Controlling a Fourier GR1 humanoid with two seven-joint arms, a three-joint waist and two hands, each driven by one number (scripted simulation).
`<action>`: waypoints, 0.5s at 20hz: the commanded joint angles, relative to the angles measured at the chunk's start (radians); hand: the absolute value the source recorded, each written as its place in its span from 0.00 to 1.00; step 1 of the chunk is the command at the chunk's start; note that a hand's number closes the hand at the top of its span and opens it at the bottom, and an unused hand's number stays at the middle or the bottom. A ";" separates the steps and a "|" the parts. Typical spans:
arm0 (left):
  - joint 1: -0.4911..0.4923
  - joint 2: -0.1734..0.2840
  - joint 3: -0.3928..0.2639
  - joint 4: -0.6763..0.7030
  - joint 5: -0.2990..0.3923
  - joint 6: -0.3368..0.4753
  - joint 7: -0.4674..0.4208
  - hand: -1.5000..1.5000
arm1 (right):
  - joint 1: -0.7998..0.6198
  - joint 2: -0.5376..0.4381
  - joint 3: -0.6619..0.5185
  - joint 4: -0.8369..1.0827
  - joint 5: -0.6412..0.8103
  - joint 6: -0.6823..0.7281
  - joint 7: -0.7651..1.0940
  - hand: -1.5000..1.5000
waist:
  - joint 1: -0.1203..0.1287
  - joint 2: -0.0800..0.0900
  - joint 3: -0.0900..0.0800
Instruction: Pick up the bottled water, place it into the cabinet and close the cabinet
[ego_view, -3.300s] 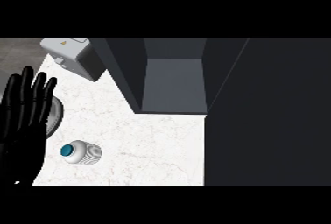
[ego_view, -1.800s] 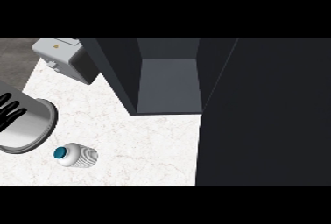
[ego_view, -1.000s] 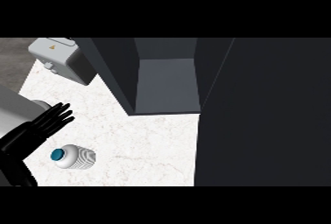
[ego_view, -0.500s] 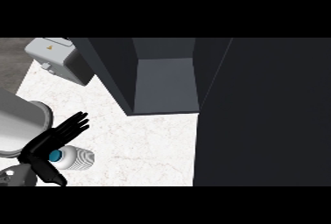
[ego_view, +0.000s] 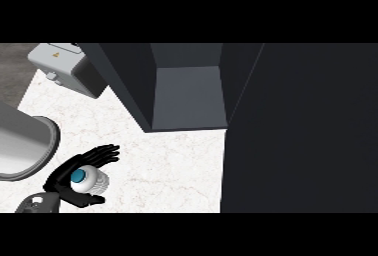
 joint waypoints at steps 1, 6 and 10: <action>-0.024 -0.016 -0.025 0.097 -0.026 -0.096 -0.186 1.00 | 0.037 -0.019 0.016 -0.104 0.008 0.002 0.025 0.00 | -0.005 0.004 -0.004; -0.010 -0.026 -0.128 0.063 -0.149 0.062 -0.332 1.00 | 0.054 -0.036 0.005 -0.135 0.002 -0.008 0.026 0.00 | 0.000 0.005 -0.005; 0.005 -0.012 -0.148 0.071 -0.175 0.163 -0.491 1.00 | 0.066 -0.046 0.019 -0.105 0.024 -0.005 -0.006 0.00 | -0.001 0.002 -0.005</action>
